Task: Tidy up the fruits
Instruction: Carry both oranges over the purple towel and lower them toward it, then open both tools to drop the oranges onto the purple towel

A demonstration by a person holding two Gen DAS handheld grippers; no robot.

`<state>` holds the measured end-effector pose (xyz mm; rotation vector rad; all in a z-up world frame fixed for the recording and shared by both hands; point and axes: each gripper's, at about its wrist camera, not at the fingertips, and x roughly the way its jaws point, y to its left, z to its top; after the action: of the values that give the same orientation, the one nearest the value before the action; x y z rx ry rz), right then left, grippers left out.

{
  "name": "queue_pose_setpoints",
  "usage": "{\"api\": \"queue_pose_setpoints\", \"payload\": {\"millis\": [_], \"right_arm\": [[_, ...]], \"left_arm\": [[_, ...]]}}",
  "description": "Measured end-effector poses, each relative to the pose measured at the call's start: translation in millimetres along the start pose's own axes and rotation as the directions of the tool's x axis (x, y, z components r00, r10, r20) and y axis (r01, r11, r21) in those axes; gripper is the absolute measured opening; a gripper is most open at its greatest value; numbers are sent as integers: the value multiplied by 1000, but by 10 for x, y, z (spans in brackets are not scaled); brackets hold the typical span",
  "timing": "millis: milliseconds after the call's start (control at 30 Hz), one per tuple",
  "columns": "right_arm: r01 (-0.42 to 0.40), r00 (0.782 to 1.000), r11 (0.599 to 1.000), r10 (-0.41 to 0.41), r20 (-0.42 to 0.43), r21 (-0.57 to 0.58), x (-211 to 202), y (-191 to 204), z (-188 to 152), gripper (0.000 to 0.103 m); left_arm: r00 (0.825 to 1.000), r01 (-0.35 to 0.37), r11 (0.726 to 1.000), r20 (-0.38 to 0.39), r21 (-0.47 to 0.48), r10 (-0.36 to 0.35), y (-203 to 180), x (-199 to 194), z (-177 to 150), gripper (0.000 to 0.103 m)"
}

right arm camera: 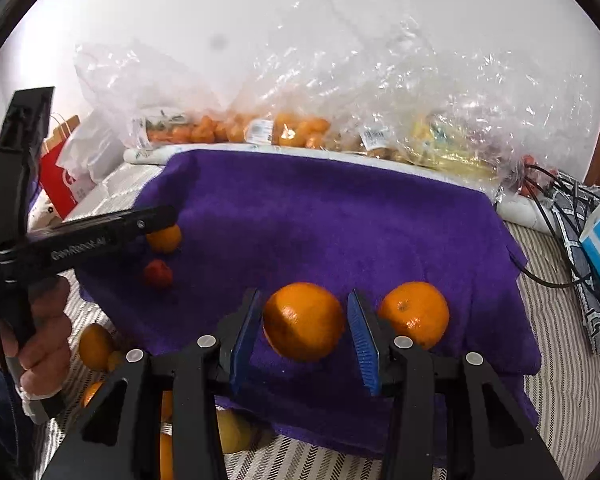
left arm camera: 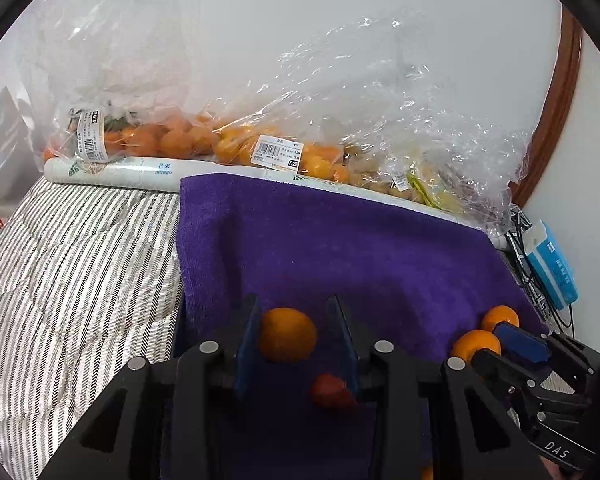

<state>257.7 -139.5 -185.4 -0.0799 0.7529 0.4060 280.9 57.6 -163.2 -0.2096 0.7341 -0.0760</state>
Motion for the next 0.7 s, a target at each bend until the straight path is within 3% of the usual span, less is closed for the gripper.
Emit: {"api": "queue_pose_setpoints", "payload": {"millis": [333,700], "right_arm": [[14,999,1000,-14,34,-8,-60,27,8,51],[59,993,998,-59,104,4,-328,39,37,51]], "left_arm": [[999,8,1000,43,25,-9,-53,-117,21,57],[995,-10,999,102,45,5,-127,-261,48,61]]}}
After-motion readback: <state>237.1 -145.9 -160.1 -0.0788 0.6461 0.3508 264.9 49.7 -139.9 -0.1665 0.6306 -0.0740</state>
